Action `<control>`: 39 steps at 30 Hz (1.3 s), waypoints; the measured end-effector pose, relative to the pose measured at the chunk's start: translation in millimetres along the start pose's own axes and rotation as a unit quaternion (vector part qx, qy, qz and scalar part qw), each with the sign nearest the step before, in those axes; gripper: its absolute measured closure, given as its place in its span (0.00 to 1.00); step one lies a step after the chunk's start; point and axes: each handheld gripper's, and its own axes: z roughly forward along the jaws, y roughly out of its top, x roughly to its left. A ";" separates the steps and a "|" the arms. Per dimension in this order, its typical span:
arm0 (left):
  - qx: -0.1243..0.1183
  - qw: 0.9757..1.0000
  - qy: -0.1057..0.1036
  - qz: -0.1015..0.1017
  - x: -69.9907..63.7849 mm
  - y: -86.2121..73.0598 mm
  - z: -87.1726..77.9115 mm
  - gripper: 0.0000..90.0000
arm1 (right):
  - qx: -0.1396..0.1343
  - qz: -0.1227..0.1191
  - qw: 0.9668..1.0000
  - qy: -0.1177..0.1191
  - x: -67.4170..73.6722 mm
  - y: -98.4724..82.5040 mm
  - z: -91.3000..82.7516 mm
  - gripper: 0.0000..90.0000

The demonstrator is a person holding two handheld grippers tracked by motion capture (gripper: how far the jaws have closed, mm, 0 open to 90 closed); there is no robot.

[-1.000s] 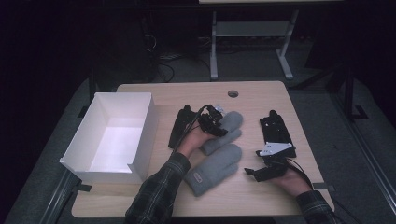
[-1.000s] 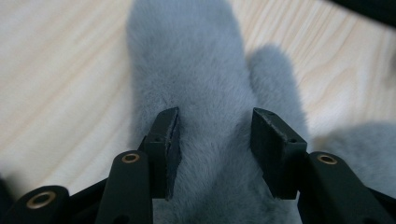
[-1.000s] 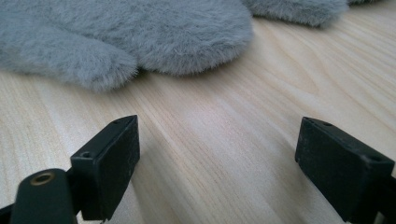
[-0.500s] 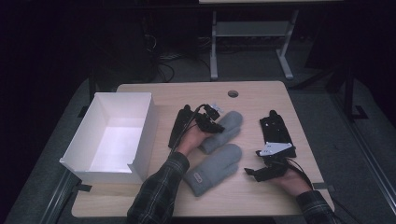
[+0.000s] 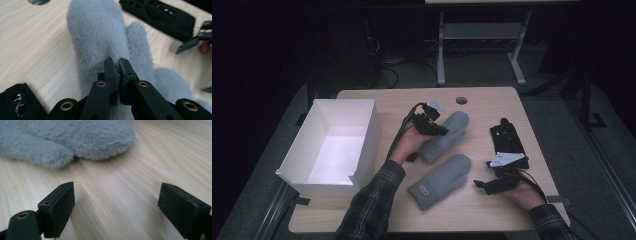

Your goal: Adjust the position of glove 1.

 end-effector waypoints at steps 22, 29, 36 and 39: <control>0.012 0.999 -0.032 0.006 -70.7 -33.0 -62.4 0.96 | 0.001 0.000 1.000 0.000 0.1 0.3 0.5 0.15; 0.025 0.999 -0.040 0.003 -80.9 -49.1 -52.3 0.96 | 0.001 0.000 1.000 -0.001 0.0 0.5 0.7 0.15; 0.039 0.998 -0.046 0.007 -89.4 -52.9 -41.8 0.97 | 0.001 0.000 1.000 -0.001 0.0 0.5 0.8 0.15; 0.046 0.998 -0.047 0.018 -92.3 -52.5 -39.8 0.97 | 0.001 0.000 1.000 -0.001 0.0 0.5 0.8 0.15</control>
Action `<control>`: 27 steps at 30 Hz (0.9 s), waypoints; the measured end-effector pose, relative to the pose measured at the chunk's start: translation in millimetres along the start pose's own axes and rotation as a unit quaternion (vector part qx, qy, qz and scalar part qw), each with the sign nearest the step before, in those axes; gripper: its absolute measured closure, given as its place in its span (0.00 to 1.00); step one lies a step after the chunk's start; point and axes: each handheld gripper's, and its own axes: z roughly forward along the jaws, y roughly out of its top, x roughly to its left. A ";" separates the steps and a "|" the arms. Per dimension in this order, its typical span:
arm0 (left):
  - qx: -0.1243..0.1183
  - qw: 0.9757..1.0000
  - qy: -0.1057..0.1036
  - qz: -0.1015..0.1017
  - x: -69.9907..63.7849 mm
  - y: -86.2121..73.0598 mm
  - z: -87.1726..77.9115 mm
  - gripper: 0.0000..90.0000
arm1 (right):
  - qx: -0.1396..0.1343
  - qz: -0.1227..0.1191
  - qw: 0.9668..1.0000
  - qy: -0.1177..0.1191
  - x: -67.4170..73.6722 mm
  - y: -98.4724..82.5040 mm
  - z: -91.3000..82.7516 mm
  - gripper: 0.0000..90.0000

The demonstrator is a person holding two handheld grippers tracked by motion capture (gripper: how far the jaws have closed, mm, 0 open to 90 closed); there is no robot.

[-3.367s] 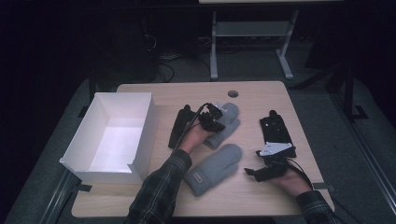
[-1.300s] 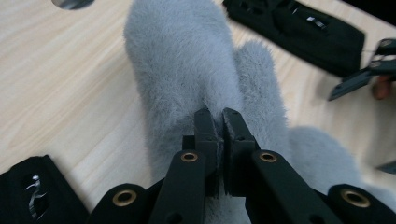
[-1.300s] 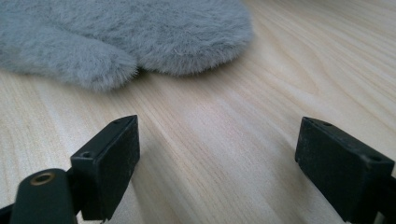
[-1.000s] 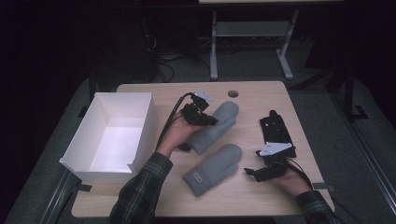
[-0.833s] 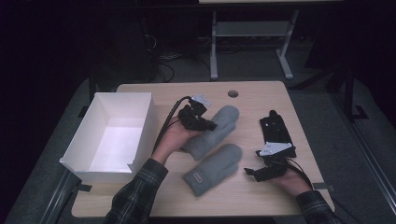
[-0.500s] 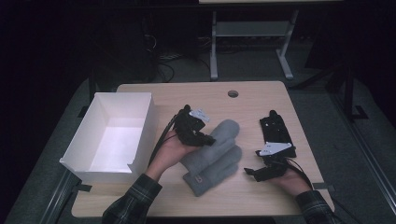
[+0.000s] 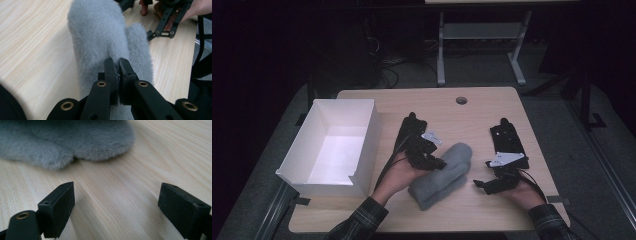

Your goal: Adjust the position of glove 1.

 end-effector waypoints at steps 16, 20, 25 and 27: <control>0.029 1.000 0.010 0.003 -6.2 -9.3 33.5 0.96 | 0.001 0.000 1.000 0.000 0.1 0.0 -0.1 0.15; 0.020 1.000 0.010 0.002 -6.7 -9.9 32.7 0.95 | 0.001 0.000 1.000 0.000 0.1 0.0 -0.1 0.15; -0.010 1.000 -0.002 0.004 -3.2 -10.1 17.9 0.84 | 0.001 -0.001 1.000 0.000 0.1 0.0 -0.2 0.16; -0.028 1.000 -0.004 0.004 -2.3 -11.4 9.2 0.81 | -0.002 -0.004 1.000 0.001 0.3 0.2 -0.7 0.24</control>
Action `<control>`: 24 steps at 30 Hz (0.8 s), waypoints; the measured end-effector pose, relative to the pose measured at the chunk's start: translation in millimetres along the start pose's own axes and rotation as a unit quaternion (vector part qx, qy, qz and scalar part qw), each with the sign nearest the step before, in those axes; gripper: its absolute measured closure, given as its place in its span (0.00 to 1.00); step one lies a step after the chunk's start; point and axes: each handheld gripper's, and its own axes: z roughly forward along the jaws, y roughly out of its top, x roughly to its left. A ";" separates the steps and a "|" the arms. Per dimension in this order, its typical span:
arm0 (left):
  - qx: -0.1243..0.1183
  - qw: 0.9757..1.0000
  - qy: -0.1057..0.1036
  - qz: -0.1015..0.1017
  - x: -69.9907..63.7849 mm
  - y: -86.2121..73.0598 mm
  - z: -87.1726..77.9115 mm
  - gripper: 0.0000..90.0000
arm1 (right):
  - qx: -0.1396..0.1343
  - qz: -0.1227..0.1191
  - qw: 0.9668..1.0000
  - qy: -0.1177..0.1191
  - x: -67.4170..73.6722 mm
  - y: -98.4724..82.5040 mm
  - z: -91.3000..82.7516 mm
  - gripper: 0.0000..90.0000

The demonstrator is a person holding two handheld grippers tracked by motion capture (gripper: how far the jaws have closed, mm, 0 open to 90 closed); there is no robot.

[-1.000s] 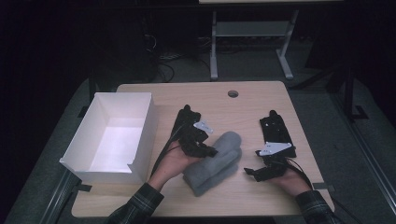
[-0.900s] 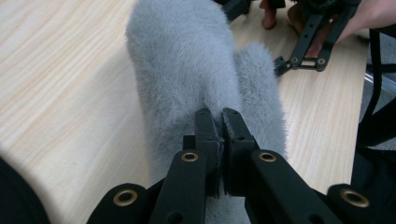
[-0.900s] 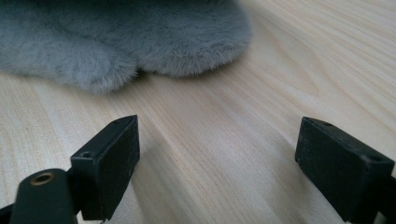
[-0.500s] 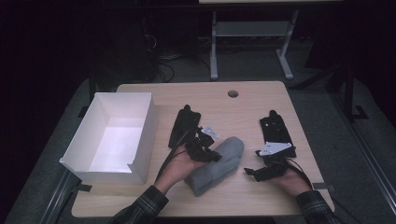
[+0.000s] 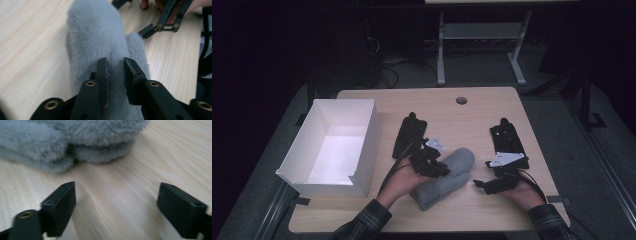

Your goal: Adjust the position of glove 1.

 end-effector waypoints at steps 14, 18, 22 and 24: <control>0.017 0.996 0.060 -0.068 28.9 -65.0 -33.2 1.00 | 0.003 0.005 0.999 0.035 9.5 21.7 -3.7 1.00; 0.021 0.995 0.043 -0.084 30.5 -75.4 -28.7 1.00 | 0.012 0.000 0.999 0.037 14.5 28.1 7.5 1.00; 0.022 0.995 0.034 -0.087 28.6 -76.5 -26.5 1.00 | 0.013 -0.003 0.999 0.034 17.4 33.7 14.2 1.00; 0.024 0.995 0.027 -0.088 24.5 -77.5 -25.6 1.00 | 0.016 -0.008 0.999 0.029 18.4 38.0 19.5 1.00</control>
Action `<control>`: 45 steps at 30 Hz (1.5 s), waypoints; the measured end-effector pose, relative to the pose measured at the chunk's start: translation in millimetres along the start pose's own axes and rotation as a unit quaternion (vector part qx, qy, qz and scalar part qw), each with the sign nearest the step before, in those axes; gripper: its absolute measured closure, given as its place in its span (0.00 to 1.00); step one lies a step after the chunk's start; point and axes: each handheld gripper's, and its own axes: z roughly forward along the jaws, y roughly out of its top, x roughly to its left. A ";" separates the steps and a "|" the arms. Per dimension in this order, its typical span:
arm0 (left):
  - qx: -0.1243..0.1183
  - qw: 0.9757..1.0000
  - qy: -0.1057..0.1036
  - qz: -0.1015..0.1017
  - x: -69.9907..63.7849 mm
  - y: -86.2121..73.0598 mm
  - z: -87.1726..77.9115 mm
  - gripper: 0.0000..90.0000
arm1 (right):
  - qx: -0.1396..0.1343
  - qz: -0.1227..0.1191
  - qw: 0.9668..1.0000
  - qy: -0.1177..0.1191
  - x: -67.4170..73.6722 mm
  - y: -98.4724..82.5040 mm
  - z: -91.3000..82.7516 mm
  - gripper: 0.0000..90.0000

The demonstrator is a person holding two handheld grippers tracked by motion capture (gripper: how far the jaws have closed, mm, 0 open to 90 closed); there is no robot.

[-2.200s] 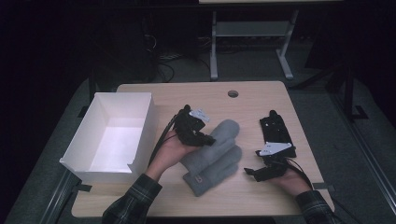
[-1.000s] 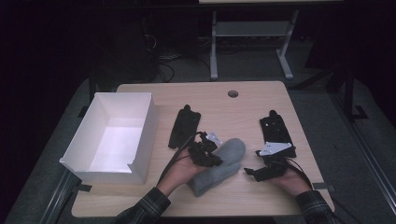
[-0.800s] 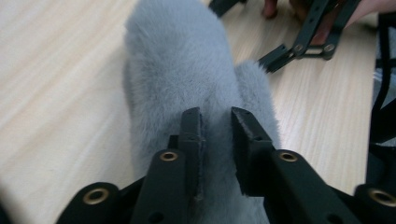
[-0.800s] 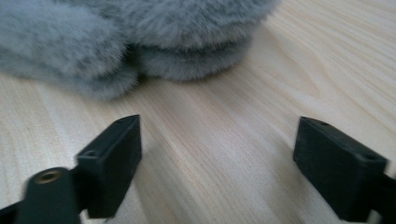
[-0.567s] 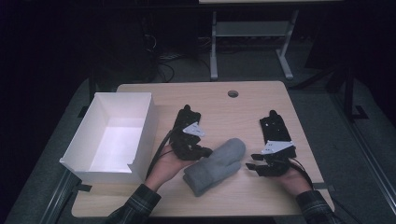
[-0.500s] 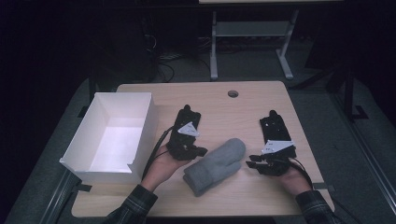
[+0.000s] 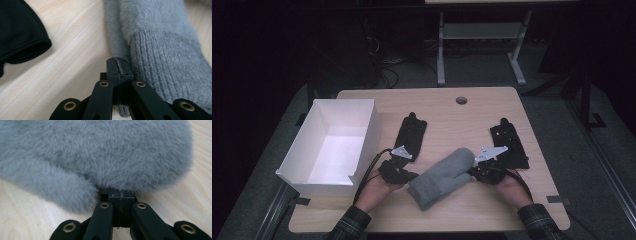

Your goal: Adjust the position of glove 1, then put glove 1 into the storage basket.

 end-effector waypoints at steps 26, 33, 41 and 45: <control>-0.019 1.000 -0.008 0.006 -15.3 -11.6 -1.7 0.83 | -0.019 0.009 1.000 0.008 -18.7 22.3 20.5 0.87; -0.046 0.999 0.013 0.006 -6.0 -3.8 -10.5 0.60 | -0.026 0.041 0.999 -0.008 -31.2 7.1 3.1 0.50; -0.074 0.997 0.015 0.034 -8.7 18.6 -20.2 0.39 | -0.011 0.028 0.999 -0.031 -21.4 -15.7 -17.3 0.33; -0.082 0.995 0.011 0.049 -13.8 33.2 -17.4 0.26 | -0.001 0.023 0.999 -0.026 -17.3 -24.4 -18.4 0.31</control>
